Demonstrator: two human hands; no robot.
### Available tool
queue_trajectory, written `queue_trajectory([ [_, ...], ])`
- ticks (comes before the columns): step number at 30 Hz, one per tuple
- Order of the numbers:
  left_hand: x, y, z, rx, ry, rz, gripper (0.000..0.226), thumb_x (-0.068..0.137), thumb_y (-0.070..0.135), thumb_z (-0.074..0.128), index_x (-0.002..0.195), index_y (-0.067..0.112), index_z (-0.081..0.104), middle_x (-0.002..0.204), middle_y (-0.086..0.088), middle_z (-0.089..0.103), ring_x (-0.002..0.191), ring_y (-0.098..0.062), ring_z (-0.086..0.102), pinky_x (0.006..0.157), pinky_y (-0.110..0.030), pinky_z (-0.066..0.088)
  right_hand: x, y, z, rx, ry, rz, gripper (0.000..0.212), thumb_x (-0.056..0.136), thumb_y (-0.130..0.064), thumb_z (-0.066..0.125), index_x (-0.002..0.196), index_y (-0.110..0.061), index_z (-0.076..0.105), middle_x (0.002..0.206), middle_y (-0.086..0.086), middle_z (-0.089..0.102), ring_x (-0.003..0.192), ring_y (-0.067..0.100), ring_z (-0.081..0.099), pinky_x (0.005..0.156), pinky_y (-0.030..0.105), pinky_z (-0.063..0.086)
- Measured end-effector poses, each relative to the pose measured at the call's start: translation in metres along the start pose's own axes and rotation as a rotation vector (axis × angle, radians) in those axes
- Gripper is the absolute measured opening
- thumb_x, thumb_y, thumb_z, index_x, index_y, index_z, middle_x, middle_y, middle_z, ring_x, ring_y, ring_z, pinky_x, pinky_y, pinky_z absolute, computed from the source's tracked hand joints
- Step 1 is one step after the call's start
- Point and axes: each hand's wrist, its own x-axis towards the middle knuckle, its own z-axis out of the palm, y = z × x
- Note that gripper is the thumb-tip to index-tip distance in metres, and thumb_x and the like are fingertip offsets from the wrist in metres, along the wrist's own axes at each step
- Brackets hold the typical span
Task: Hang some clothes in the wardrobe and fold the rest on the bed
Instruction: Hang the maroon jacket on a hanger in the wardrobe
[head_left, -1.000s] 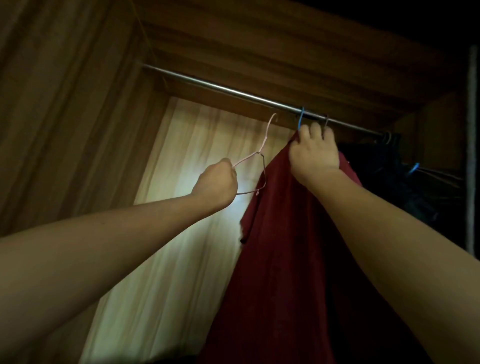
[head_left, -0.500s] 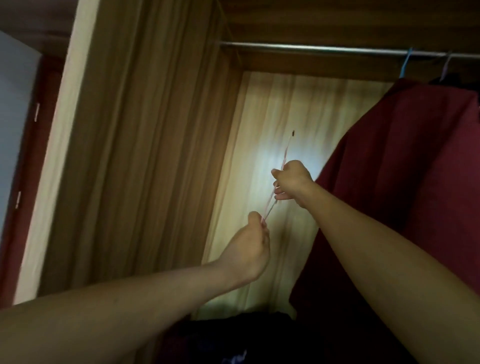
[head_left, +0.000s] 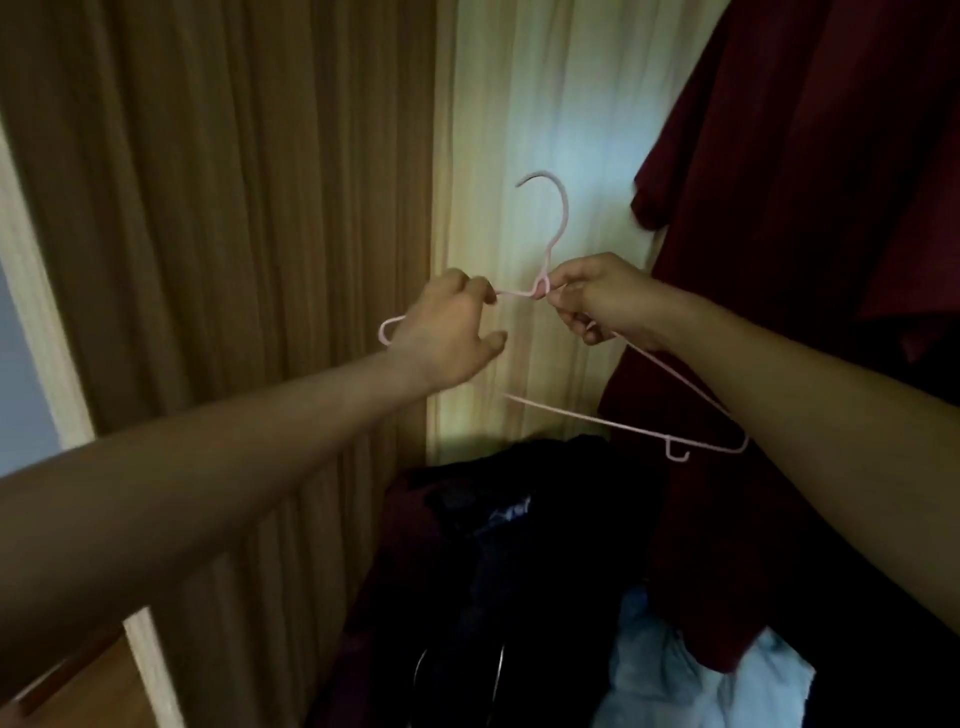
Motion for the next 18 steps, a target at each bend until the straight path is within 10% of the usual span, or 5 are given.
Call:
queue_trajectory([
  [3, 0.011, -0.008, 0.005, -0.047, -0.272, -0.069, 0.07, 0.091, 0.045, 0.068, 0.148, 0.015, 0.041, 0.138, -0.011, 0.055, 0.123, -0.028, 0.056, 0.101, -0.038, 0.047, -0.014, 0.022, 0.006, -0.02, -0.18, -0.055, 0.023, 0.098, -0.009, 0.06, 0.096, -0.023, 0.078, 0.06, 0.001, 0.057, 0.049, 0.011, 0.046, 0.048, 0.023, 0.039],
  [8, 0.003, -0.009, 0.022, -0.518, -0.69, -0.219, 0.023, 0.096, 0.005, 0.056, 0.116, 0.006, 0.067, 0.093, -0.006, 0.07, 0.068, -0.015, 0.064, 0.065, -0.025, 0.055, -0.018, 0.051, 0.037, 0.001, -0.253, -0.084, 0.009, 0.095, -0.013, 0.068, 0.098, -0.014, 0.076, 0.072, 0.004, 0.07, 0.063, 0.011, 0.061, 0.061, 0.026, 0.045],
  [14, -0.022, -0.024, 0.038, -0.506, -0.727, -0.386, 0.032, 0.102, 0.046, 0.048, 0.107, 0.023, 0.07, 0.073, -0.002, 0.045, 0.053, -0.016, 0.039, 0.045, -0.026, 0.036, -0.001, 0.103, 0.075, -0.08, -0.196, -0.114, 0.024, 0.095, -0.034, 0.068, 0.09, -0.011, 0.073, 0.084, 0.006, 0.073, 0.078, 0.008, 0.064, 0.07, 0.021, 0.045],
  [18, -0.037, -0.042, 0.051, -0.497, -0.602, -0.475, 0.031, 0.107, 0.035, 0.044, 0.094, 0.018, 0.067, 0.058, 0.001, 0.044, 0.041, -0.012, 0.037, 0.037, -0.022, 0.031, 0.012, 0.182, 0.074, -0.557, -0.046, 0.06, 0.032, 0.103, -0.041, 0.05, 0.1, -0.014, 0.066, 0.102, 0.007, 0.068, 0.093, 0.026, 0.062, 0.079, 0.033, 0.047],
])
